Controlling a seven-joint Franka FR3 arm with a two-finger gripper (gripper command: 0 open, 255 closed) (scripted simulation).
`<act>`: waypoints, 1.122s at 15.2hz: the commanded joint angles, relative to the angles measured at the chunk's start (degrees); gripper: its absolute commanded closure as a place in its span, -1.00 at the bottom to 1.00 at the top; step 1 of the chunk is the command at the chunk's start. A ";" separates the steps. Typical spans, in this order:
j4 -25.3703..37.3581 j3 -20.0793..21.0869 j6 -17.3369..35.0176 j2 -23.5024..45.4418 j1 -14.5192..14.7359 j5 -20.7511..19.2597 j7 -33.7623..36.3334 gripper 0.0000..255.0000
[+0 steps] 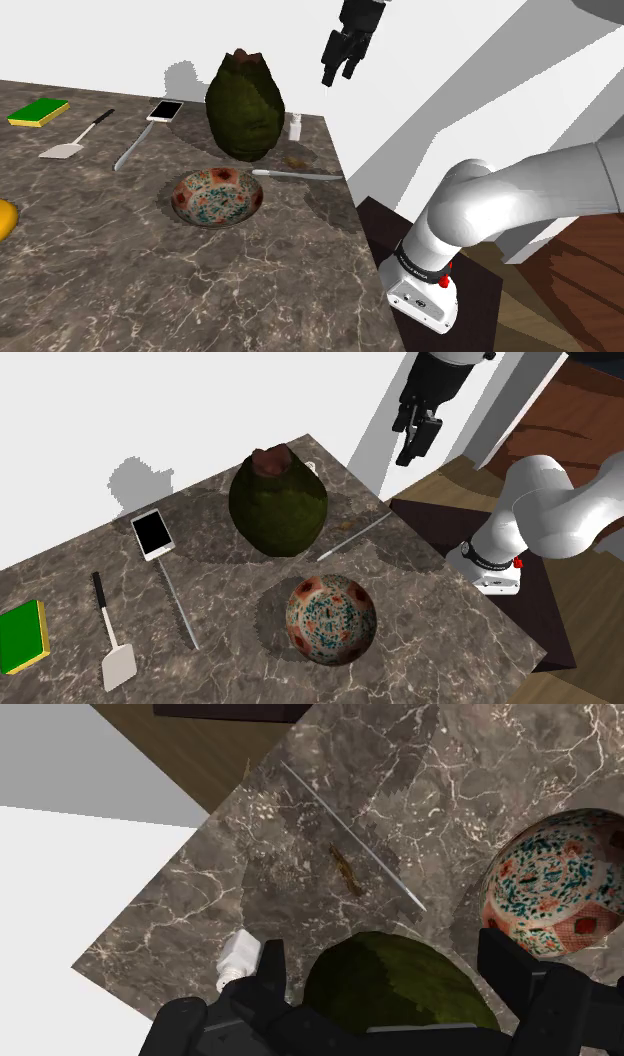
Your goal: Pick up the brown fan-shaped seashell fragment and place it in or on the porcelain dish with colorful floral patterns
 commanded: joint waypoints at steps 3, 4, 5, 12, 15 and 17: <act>-2.90 0.04 3.79 1.11 0.85 -0.54 -2.36 -1.00; -4.26 0.06 5.71 1.77 1.28 -0.83 -3.51 -1.00; -5.57 0.09 7.65 2.50 1.67 -1.11 -4.66 -1.00; -13.00 0.28 21.78 9.85 4.15 -3.43 -12.23 -1.00; -15.21 0.44 28.09 14.19 4.94 -4.70 -15.18 -1.00; -16.34 0.60 32.36 17.48 5.34 -5.69 -16.99 -1.00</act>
